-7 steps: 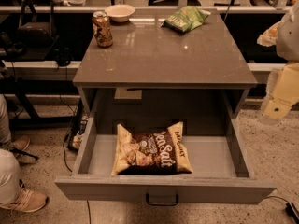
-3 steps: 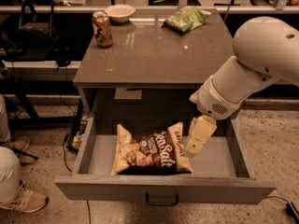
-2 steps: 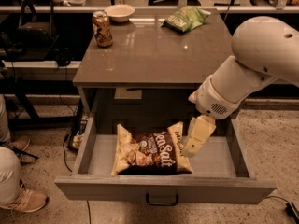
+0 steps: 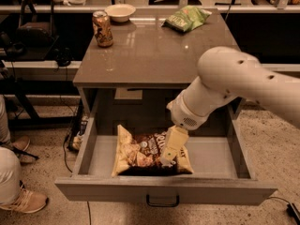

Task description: Pick brown chip bag from top drawer and place on counter

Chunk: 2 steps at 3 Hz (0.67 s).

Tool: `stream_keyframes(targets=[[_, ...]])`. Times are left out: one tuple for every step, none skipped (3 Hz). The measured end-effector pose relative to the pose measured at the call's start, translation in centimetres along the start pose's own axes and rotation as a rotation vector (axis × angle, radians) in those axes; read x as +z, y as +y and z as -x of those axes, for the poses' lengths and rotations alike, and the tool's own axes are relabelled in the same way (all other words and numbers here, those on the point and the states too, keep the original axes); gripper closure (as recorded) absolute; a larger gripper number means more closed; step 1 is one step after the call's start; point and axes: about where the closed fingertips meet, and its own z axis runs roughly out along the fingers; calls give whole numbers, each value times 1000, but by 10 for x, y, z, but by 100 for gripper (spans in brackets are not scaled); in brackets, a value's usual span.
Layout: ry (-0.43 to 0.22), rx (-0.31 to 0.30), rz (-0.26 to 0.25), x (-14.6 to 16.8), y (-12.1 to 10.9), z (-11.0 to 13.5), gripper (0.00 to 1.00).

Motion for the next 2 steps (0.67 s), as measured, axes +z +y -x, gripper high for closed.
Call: stream_keyframes(targets=[[-11,-20,-15,42,-20,7,0],[-10,-12,-19,80,-38,6,0]])
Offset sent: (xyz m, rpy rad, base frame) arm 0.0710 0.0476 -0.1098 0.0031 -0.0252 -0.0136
